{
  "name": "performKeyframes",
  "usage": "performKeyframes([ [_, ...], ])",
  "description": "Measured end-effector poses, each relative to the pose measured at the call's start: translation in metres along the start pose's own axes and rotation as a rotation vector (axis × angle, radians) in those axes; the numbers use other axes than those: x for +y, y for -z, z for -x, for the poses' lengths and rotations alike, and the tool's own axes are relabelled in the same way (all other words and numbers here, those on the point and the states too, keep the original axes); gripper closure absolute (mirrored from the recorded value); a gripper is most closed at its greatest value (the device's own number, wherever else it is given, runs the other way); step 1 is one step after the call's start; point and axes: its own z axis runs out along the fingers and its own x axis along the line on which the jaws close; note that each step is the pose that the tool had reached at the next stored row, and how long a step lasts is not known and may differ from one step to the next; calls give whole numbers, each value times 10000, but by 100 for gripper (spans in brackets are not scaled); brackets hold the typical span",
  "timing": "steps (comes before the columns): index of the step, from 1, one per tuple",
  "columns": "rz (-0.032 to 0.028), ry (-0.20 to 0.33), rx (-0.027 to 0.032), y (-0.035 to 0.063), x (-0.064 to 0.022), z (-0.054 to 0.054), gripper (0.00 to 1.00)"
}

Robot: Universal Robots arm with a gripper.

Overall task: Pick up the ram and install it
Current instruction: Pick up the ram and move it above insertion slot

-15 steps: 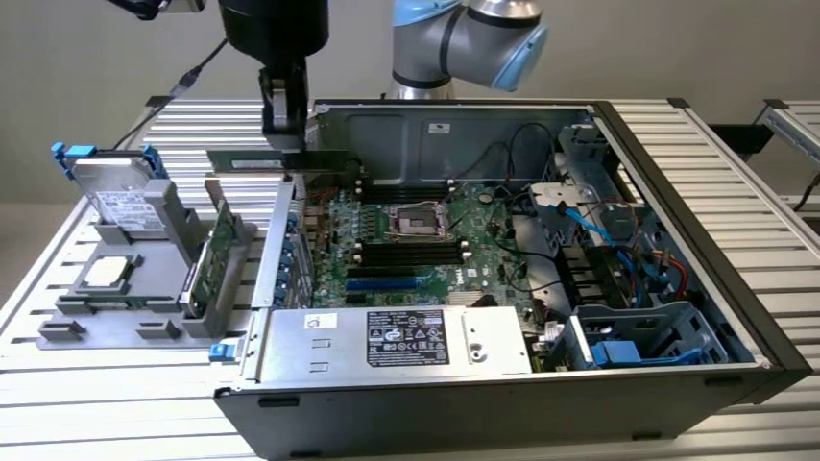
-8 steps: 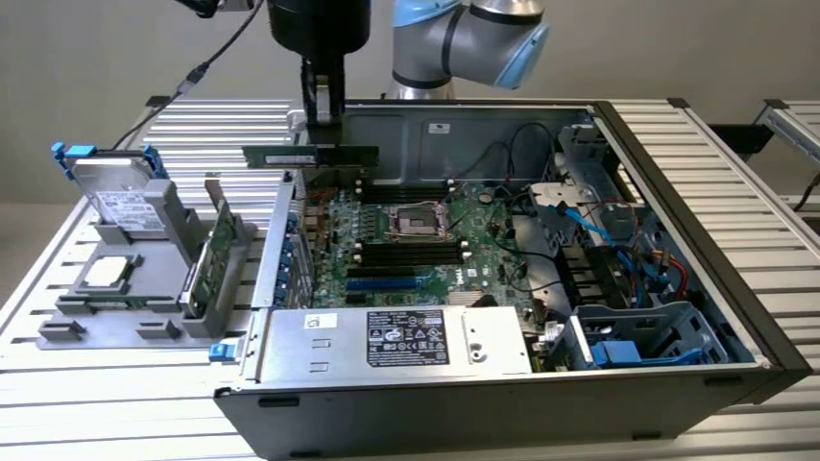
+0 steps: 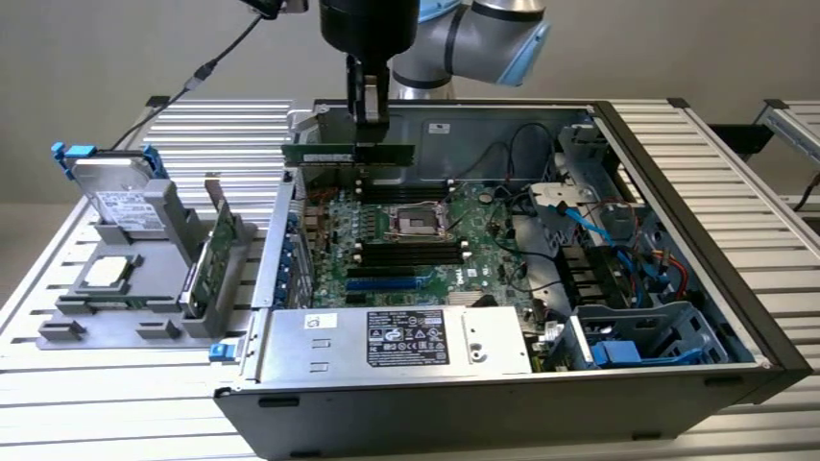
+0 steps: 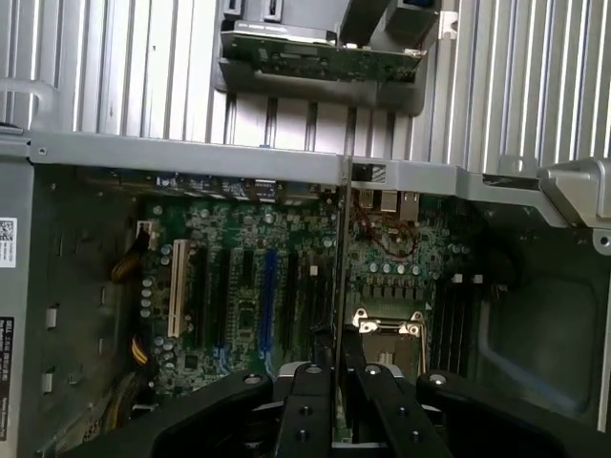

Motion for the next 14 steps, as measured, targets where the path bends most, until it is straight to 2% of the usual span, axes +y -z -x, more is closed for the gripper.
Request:
performKeyframes([
  [9,0,-1,0,-18,-416,18,86],
  [14,1,-1,7,-87,-648,86,86],
])
